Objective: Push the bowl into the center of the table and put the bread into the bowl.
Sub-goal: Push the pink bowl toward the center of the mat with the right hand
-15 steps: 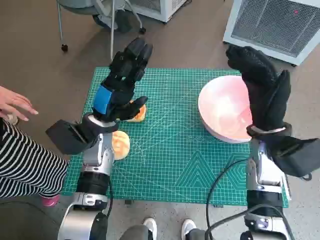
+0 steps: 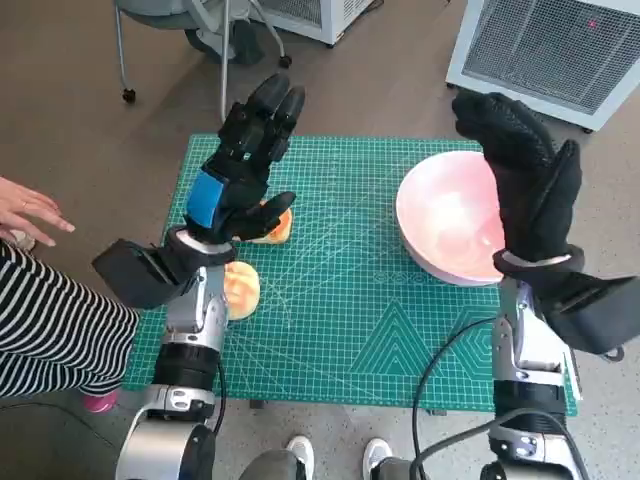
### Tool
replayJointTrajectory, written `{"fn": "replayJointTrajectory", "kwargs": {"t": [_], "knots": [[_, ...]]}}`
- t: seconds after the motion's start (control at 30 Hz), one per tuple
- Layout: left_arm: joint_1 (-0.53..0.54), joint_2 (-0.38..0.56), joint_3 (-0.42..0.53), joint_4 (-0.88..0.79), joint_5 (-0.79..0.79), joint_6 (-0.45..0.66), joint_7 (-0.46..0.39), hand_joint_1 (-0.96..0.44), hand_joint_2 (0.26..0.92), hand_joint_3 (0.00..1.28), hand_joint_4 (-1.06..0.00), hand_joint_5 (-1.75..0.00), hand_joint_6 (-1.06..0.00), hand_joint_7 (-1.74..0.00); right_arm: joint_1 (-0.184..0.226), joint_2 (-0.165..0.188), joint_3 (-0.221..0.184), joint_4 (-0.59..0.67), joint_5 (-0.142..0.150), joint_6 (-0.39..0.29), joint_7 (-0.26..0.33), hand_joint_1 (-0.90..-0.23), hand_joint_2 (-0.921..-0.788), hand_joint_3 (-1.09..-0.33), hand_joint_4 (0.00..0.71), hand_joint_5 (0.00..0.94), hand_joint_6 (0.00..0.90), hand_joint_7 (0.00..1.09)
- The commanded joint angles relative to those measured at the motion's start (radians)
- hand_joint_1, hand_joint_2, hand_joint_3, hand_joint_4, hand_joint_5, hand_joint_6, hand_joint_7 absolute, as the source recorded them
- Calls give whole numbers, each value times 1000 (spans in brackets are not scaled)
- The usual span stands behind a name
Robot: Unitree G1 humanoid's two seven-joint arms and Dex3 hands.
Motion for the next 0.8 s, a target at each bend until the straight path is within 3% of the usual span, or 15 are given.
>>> {"fn": "replayJointTrajectory", "kwargs": {"t": [0.03,0.53,0.8], "knots": [[-3,3,-3,1,3,-5,-3,-708,921,318,-93,-3,1,-380,14,-1,-2,11,13,3,10,-719,-921,-668,196,0,99,387],[-1,0,-3,-2,-5,3,-13,-709,921,319,-95,-4,1,-380,18,-2,-2,13,10,-2,15,-718,-921,-667,196,0,98,388],[3,2,-2,-7,-7,4,-16,-714,921,319,-93,-2,1,-376,25,-65,-59,47,52,-13,53,-723,-921,-665,179,0,91,385]]}}
